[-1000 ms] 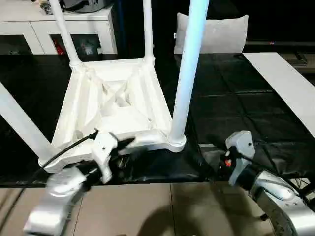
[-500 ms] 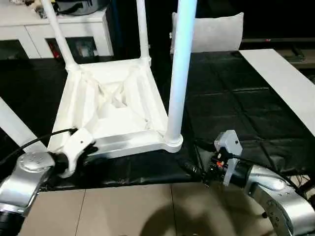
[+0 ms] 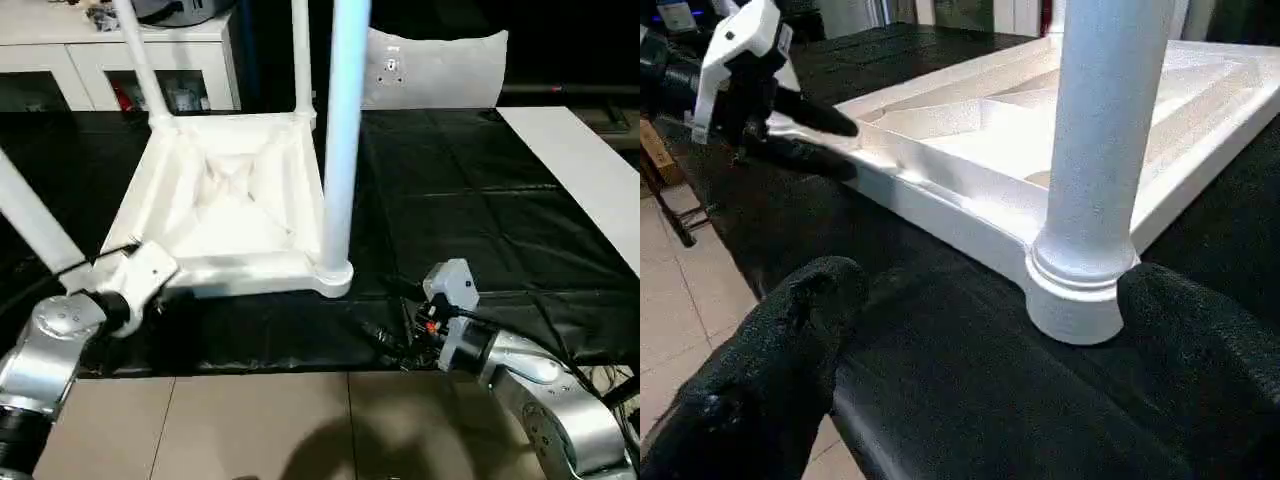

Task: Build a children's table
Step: Rotate leg to tighten, then move to table

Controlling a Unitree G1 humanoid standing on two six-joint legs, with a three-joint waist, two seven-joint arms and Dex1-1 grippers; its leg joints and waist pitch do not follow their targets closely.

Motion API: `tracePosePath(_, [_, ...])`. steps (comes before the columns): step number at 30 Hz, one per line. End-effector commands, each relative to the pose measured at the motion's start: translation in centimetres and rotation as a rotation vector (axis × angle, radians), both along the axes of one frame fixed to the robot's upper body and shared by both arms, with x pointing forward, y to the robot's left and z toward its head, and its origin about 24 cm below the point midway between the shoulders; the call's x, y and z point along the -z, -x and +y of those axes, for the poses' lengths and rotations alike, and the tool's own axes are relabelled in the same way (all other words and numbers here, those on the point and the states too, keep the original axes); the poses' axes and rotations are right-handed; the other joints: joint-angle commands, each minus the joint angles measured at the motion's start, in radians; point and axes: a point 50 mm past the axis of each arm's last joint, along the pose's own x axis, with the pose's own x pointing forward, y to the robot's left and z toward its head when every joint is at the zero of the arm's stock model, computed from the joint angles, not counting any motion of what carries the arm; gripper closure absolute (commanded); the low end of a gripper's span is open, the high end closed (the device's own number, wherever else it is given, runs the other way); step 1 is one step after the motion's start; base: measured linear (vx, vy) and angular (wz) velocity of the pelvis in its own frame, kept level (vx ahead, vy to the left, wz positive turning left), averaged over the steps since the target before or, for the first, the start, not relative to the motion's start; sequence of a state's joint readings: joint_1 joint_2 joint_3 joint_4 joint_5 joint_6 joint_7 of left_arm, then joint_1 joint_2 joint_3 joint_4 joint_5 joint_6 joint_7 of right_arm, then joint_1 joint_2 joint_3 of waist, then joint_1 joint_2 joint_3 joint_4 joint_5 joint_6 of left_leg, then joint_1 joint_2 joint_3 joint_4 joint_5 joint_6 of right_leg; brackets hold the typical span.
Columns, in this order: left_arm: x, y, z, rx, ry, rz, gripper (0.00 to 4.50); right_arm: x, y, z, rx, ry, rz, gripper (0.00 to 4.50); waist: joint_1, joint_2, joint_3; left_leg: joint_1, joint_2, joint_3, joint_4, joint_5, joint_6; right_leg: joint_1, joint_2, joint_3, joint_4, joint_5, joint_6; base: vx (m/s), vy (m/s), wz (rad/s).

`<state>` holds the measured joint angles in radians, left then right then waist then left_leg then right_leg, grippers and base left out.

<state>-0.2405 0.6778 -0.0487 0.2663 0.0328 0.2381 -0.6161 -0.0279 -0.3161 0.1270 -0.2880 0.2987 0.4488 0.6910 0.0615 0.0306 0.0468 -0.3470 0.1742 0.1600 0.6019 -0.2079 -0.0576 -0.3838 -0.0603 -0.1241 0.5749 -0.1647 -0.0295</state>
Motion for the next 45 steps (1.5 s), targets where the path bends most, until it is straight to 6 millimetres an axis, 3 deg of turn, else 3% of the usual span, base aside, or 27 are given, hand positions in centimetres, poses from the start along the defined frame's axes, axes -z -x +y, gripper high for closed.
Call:
tracePosePath(1, [-1.6,-0.3,-0.2,-0.008,0.088,-0.108,1.93,0.5,0.0,-0.2,0.035,0.004,0.015,0.00,0.005,0.001,-0.044,0.010,0.057,-0.032,-0.086,-0.328,0.027,0.029,-0.104,0.064,-0.101,-0.533,-0.045,0.000,0.000,0.00])
tracePosePath(4, [-2.3,0.8,-2.1,-0.012,0.307,-0.188,1.93,0.9,-0.2,-0.5,0.111,0.008,0.044,0.00,0.012,0.002,-0.048,0.005,0.070,-0.036,-0.088,-0.319,0.008,0.035,-0.114,0.069,-0.085,-0.464,-0.096,0.000,0.000,0.00])
tracePosePath(7, [-2.3,1.6,-3.6,-0.079,0.414,-0.266,1.93,1.2,-0.4,-0.6,0.196,0.010,0.054,0.00,0.019,-0.010,-0.047,0.007,0.066,-0.029,-0.088,-0.318,0.010,0.028,-0.107,0.072,-0.087,-0.450,-0.106,0.000,0.000,0.00])
tracePosePath(8, [-2.3,2.2,-5.0,-0.111,0.493,-0.306,1.93,1.3,-0.5,-0.5,0.230,0.007,0.043,0.00,0.021,-0.017,-0.048,-0.004,0.065,-0.028,-0.090,-0.289,0.017,0.036,-0.108,0.073,-0.082,-0.428,-0.107,0.000,0.000,0.00])
tracePosePath(9, [-2.2,2.8,-6.0,-0.133,0.548,-0.330,1.93,1.4,-0.6,-0.3,0.250,0.004,0.038,0.00,0.025,-0.014,-0.050,-0.004,0.069,-0.028,-0.089,-0.280,0.016,0.037,-0.110,0.074,-0.078,-0.422,-0.109,0.000,0.000,0.00])
tracePosePath(12, [-1.8,3.6,-7.4,-0.155,0.609,-0.351,1.93,1.5,-0.7,0.0,0.249,-0.006,0.030,0.00,0.031,-0.024,-0.044,-0.006,0.059,-0.023,-0.086,-0.278,0.027,0.034,-0.107,0.069,-0.099,-0.528,-0.051,0.000,0.000,0.00])
tracePosePath(13, [-1.1,4.1,-8.2,-0.169,0.610,-0.340,1.93,1.6,-0.6,0.2,0.226,-0.014,0.036,0.00,0.031,-0.037,-0.041,-0.005,0.057,-0.021,-0.086,-0.280,0.032,0.033,-0.106,0.068,-0.105,-0.550,-0.036,0.000,0.000,0.00])
tracePosePath(16, [-0.6,4.5,-8.7,-0.181,0.614,-0.329,1.93,1.7,-0.6,0.4,0.210,-0.019,0.040,0.00,0.043,-0.036,-0.037,-0.009,0.050,-0.018,-0.081,-0.252,0.065,0.039,-0.140,0.088,-0.114,-0.658,-0.033,0.000,0.000,0.00])
tracePosePath(17, [-0.2,5.0,-9.2,-0.181,0.613,-0.313,1.93,1.7,-0.7,0.6,0.202,-0.027,0.033,0.00,0.046,-0.052,-0.037,-0.012,0.049,-0.016,-0.078,-0.236,0.076,0.042,-0.150,0.095,-0.116,-0.669,-0.035,0.000,0.000,0.00])
tracePosePath(18, [0.0,5.4,-9.4,-0.178,0.605,-0.298,1.93,1.7,-0.8,0.8,0.198,-0.038,0.026,0.00,0.059,-0.050,-0.036,-0.020,0.053,-0.022,-0.063,-0.201,0.096,0.052,-0.188,0.119,-0.119,-0.692,-0.054,0.000,0.000,0.00])
tracePosePath(20, [0.0,5.5,-9.4,-0.181,0.592,-0.300,1.93,1.8,-0.8,0.9,0.198,-0.047,0.022,0.00,0.078,-0.048,-0.036,-0.018,0.061,-0.034,-0.035,-0.156,0.119,0.052,-0.234,0.151,-0.133,-0.713,-0.091,-0.004,0.027,0.00])
tracePosePath(21, [-0.1,5.7,-9.5,-0.190,0.598,-0.302,1.93,1.8,-0.8,0.9,0.199,-0.049,0.021,0.00,0.084,-0.046,-0.034,-0.016,0.065,-0.036,-0.036,-0.153,0.122,0.050,-0.234,0.150,-0.135,-0.703,-0.105,-0.014,0.072,0.03])
tracePosePath(25, [-0.2,6.0,-9.5,-0.209,0.592,-0.305,1.93,1.9,-0.7,0.7,0.198,-0.063,0.014,0.00,0.092,-0.040,-0.034,0.012,0.066,-0.015,-0.072,-0.228,0.137,0.035,-0.174,0.118,-0.108,-0.499,-0.170,-0.014,0.089,0.05])
tracePosePath(27, [-0.2,6.0,-9.5,-0.209,0.587,-0.303,1.93,1.9,-0.6,0.7,0.192,-0.062,0.009,0.00,0.091,-0.039,-0.035,0.018,0.063,-0.011,-0.076,-0.254,0.134,0.031,-0.169,0.120,-0.104,-0.462,-0.172,-0.017,0.115,0.10])
tracePosePath(29, [-0.1,6.1,-9.6,-0.210,0.585,-0.300,1.93,1.9,-0.6,0.6,0.184,-0.059,0.002,0.00,0.084,-0.033,-0.034,0.018,0.062,-0.009,-0.087,-0.306,0.125,0.033,-0.161,0.115,-0.101,-0.441,-0.158,-0.032,0.118,0.07])
tracePosePath(34, [-0.1,6.3,-9.8,-0.204,0.581,-0.294,1.93,2.0,-0.5,0.7,0.178,-0.065,0.006,0.00,0.026,-0.025,-0.022,0.028,0.046,0.001,-0.138,-0.654,0.001,0.022,-0.099,0.049,-0.093,-0.483,-0.035,-0.055,0.111,-0.01])
tracePosePath(35, [-0.1,6.3,-9.9,-0.204,0.581,-0.293,1.93,2.1,-0.5,0.7,0.177,-0.066,0.007,0.00,0.012,-0.020,-0.020,0.019,0.051,0.005,-0.166,-0.745,-0.032,0.028,-0.073,0.028,-0.070,-0.439,-0.030,-0.064,0.088,-0.03])
tracePosePath(36, [-0.2,6.3,-9.8,-0.205,0.572,-0.291,1.93,2.1,-0.4,0.8,0.179,-0.067,0.007,0.00,0.001,-0.025,-0.026,0.001,0.060,0.005,-0.191,-0.797,-0.055,0.053,-0.060,0.020,-0.019,-0.341,-0.032,-0.087,0.060,0.00])
tracePosePath(37, [-0.2,6.3,-9.8,-0.205,0.570,-0.291,1.93,2.0,-0.4,0.8,0.180,-0.068,0.008,0.00,0.007,-0.014,-0.018,-0.013,0.065,0.016,-0.220,-0.841,-0.078,0.056,-0.048,0.015,0.005,-0.322,-0.037,-0.087,0.060,0.00])
tracePosePath(38, [-0.2,6.3,-9.8,-0.206,0.569,-0.291,1.93,2.0,-0.4,0.8,0.181,-0.068,0.008,0.00,0.013,-0.020,-0.015,-0.039,0.070,0.037,-0.253,-0.886,-0.102,0.079,-0.034,0.015,0.069,-0.277,-0.035,-0.102,0.016,0.06])
tracePosePath(39, [-0.2,6.3,-9.8,-0.206,0.566,-0.292,1.93,2.1,-0.5,0.8,0.183,-0.068,0.007,0.00,0.026,-0.023,-0.011,-0.054,0.069,0.050,-0.270,-0.897,-0.112,0.087,-0.029,0.021,0.098,-0.271,-0.030,-0.062,-0.038,0.16])
tracePosePath(40, [-0.2,6.3,-9.8,-0.205,0.565,-0.292,1.93,2.1,-0.4,0.8,0.184,-0.069,0.006,0.00,0.040,-0.041,-0.017,-0.025,0.055,0.061,-0.245,-0.804,-0.124,0.055,-0.051,0.068,0.079,-0.386,-0.017,-0.062,-0.038,0.16])
tracePosePath(41, [-0.2,6.3,-9.8,-0.205,0.566,-0.292,1.93,2.1,-0.4,0.8,0.184,-0.069,0.006,0.00,0.043,-0.066,-0.017,0.094,0.021,-0.014,-0.010,-0.579,-0.082,-0.072,-0.199,0.138,-0.117,-0.774,-0.009,-0.001,-0.090,0.13])
tracePosePath(42, [-0.2,6.2,-9.8,-0.205,0.566,-0.291,1.93,2.1,-0.4,0.8,0.182,-0.068,0.006,0.00,0.026,-0.077,-0.005,0.062,-0.028,-0.082,0.098,-0.137,0.010,-0.043,-0.245,0.162,-0.162,-0.901,-0.012,0.000,0.000,0.00])
tracePosePath(43, [-0.2,6.2,-9.8,-0.206,0.566,-0.289,1.93,2.1,-0.4,0.8,0.183,-0.070,0.009,0.00,0.028,-0.069,-0.002,0.037,-0.019,-0.106,0.099,-0.056,0.002,-0.006,-0.250,0.140,-0.154,-0.906,-0.026,0.000,0.000,0.00])
tracePosePath(44, [-0.2,6.3,-9.8,-0.207,0.565,-0.286,1.93,2.1,-0.4,0.9,0.183,-0.072,0.012,0.00,0.025,-0.035,0.009,0.066,0.015,-0.122,0.035,-0.331,-0.051,-0.010,-0.182,0.064,-0.134,-0.848,-0.019,-0.050,0.050,-0.19])
tracePosePath(45, [-0.2,6.3,-9.8,-0.208,0.564,-0.285,1.93,2.1,-0.4,0.8,0.182,-0.071,0.012,0.00,0.000,-0.025,0.029,0.043,0.042,-0.134,-0.046,-0.641,-0.098,-0.010,-0.108,0.018,-0.091,-0.747,0.014,-0.068,0.053,-0.13])
